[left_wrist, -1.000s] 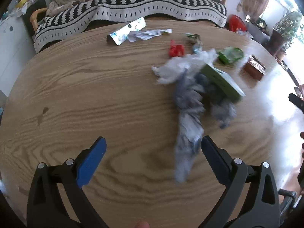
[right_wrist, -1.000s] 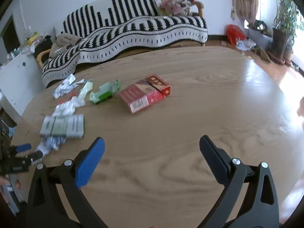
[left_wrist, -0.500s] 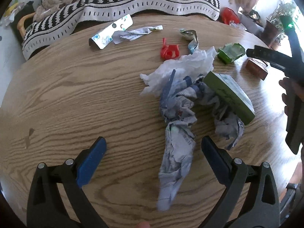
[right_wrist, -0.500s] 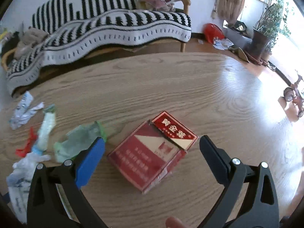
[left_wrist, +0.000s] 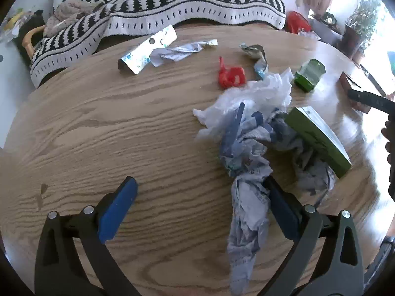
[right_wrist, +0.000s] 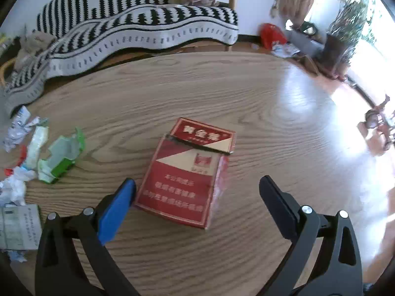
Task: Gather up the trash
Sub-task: 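Grasp the crumpled blue-white cloth with the left tool while the right tool grasps the red cigarette box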
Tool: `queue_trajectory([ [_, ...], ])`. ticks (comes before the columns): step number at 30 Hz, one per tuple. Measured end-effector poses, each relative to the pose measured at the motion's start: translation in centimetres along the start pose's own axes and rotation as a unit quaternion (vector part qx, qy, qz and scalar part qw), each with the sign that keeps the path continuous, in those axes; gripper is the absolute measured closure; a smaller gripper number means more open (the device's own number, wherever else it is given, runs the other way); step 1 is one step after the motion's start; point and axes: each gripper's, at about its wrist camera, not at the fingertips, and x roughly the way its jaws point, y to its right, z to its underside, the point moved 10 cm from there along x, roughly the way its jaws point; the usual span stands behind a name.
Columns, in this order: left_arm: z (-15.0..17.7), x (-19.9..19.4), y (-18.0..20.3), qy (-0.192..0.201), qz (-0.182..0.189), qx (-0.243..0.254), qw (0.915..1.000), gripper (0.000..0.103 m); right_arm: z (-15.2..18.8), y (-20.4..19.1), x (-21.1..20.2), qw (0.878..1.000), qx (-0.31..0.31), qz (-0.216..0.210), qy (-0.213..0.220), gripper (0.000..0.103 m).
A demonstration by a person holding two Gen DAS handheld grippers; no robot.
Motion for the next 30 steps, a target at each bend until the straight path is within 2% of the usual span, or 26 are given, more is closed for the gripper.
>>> queue_trajectory([
  [1,0.0,0.0,0.0,0.001,0.002,0.004,1.0,0.006,0.3,-0.2,0.5,1.0,0.01,-0.019,-0.008,0.007],
  [3,0.0,-0.1,0.1,0.008,0.009,0.016,0.9998,0.006,0.5,-0.5,0.4,1.0,0.002,-0.024,0.006,0.008],
  [4,-0.1,-0.3,0.1,0.014,0.012,0.023,0.9996,0.013,0.5,-0.6,0.1,1.0,-0.007,-0.014,0.011,0.016],
  [5,-0.2,-0.7,0.1,0.021,0.013,0.029,0.9993,0.04,0.3,-0.7,-0.2,1.0,-0.011,-0.013,0.018,0.04],
  [7,-0.6,-1.3,-0.1,0.018,0.01,0.03,0.9994,0.085,0.6,-0.7,-0.5,0.999,0.001,-0.036,0.012,0.042],
  [9,-0.5,-1.5,-0.2,0.009,0.029,0.018,0.9994,0.086,0.8,-0.6,-1.1,0.999,0.002,-0.042,0.015,0.043],
  [14,-0.6,-3.1,-0.7,0.025,0.017,0.012,0.9995,0.086,0.5,-0.1,-3.6,0.998,0.002,-0.047,0.039,0.045],
  [22,-0.5,-6.4,-0.8,0.045,0.028,-0.01,0.9986,0.086,0.6,0.3,-9.5,0.994,0.013,-0.075,0.083,0.045],
  [27,0.2,-8.0,-0.3,0.045,0.032,-0.019,0.9983,0.086,4.6,-0.1,-8.8,0.995,0.014,-0.089,0.043,0.045],
  [30,0.1,-10.2,1.1,0.06,0.035,-0.013,0.9975,0.086,4.8,0.0,-11.2,0.993,0.017,-0.095,0.061,0.045],
])
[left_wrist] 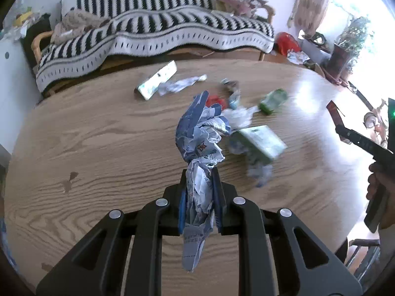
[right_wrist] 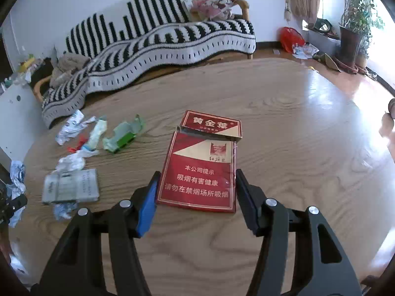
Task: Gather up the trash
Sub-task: 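Grasp the crumpled blue-white cloth with the left tool while the right tool grasps the red cigarette box, then carry the cloth and cigarette box to the black bin and open both tools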
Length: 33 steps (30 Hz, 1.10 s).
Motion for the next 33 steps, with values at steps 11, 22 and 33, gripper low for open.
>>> queue_trajectory([
  [11,-0.1,-7.7,16.9,0.049,0.106,0.086,0.9894,0.086,-0.9,4.5,-17.1,0.996,0.008,0.0,0.094,0.045],
  [22,16.9,-4.6,33.7,-0.104,0.232,0.127,0.9588,0.086,17.7,15.6,-23.0,0.993,0.111,0.026,0.014,0.045],
  [33,32.8,6.6,38.7,-0.254,0.198,0.185,0.9286,0.086,36.3,21.8,-14.8,0.954,0.25,0.034,-0.16,0.045],
])
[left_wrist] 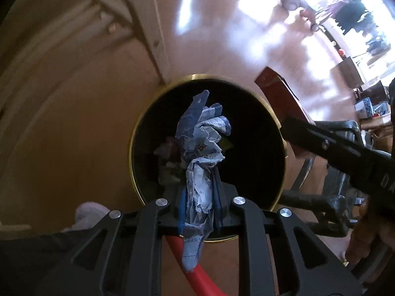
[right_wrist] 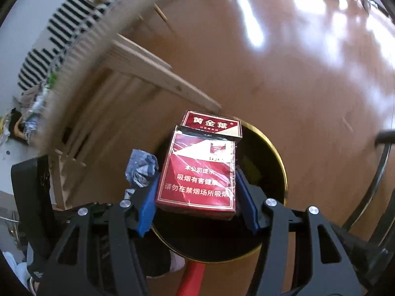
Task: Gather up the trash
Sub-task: 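Carry the cloth and cigarette box to the black bin and open both tools, then move both open tools back over the table toward the remaining trash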
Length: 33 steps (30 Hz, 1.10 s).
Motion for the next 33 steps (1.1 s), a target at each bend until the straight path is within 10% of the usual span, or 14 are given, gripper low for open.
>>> queue_trajectory([
  [15,-0.5,1.7,-0.9,-0.023,0.019,-0.012,0.9995,0.085,-1.4,-0.7,1.7,0.999,0.028,-0.016,-0.027,0.045],
  [18,0.2,2.3,-0.8,-0.052,0.022,-0.022,0.9982,0.064,-1.8,-0.7,0.9,0.999,0.035,-0.025,-0.019,0.017],
  [20,-0.5,1.3,-1.0,-0.02,0.018,-0.035,0.999,0.012,-2.8,-0.3,-0.9,0.999,0.037,-0.017,0.009,0.007],
  [27,-4.1,-7.2,-0.5,0.102,0.05,-0.031,0.993,0.008,-6.6,-0.5,-7.3,0.992,0.002,0.031,0.12,0.007],
  [33,-6.4,-18.5,-7.1,0.221,-0.007,-0.079,0.9721,0.008,-8.8,-7.0,-8.5,0.984,-0.07,0.018,0.161,0.007],
])
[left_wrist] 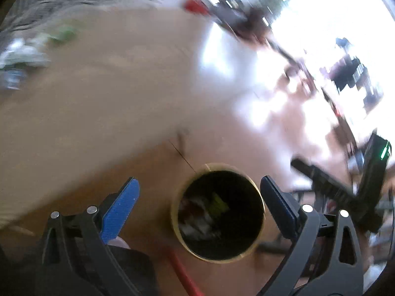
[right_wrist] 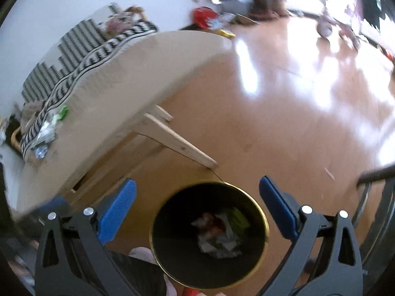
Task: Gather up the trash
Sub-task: 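Move both open tools back over the table toward the remaining trash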
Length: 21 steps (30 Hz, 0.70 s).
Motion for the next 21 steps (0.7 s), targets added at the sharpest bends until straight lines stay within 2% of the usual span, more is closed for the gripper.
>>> queue_trajectory([
  [1,-0.9,-1.3,-1.4,0.014,-0.009,-0.012,0.9998,0.008,-0.5,-1.9,0.4,1.0,-0.018,-0.01,0.003,0.007],
  [4,-3.8,-5.5,-8.5,0.064,-0.078,-0.06,0.9931,0.007,-1.9,-7.9,1.7,0.997,-0.066,-0.037,0.01,0.007],
  [8,-5.1,-10.1,-19.2,0.09,-0.189,-0.117,0.9708,0.007,-3.2,-15.3,3.4,0.99,-0.118,-0.076,0.019,0.007],
  [10,-4.9,-11.1,-22.9,0.087,-0.214,-0.149,0.9613,0.006,-4.1,-18.8,4.5,0.986,-0.132,-0.095,0.02,0.007],
  [12,-4.9,-11.2,-25.7,0.071,-0.226,-0.168,0.9569,0.006,-5.0,-21.7,5.4,0.984,-0.14,-0.106,0.019,0.007],
  [15,-5.4,-11.0,-27.8,0.055,-0.238,-0.164,0.9557,0.006,-6.3,-25.1,6.5,0.982,-0.149,-0.117,0.023,0.007],
  [21,-7.5,-8.8,-28.2,0.036,-0.21,-0.131,0.9682,0.006,-7.1,-28.4,8.9,0.979,-0.162,-0.125,0.012,0.007],
])
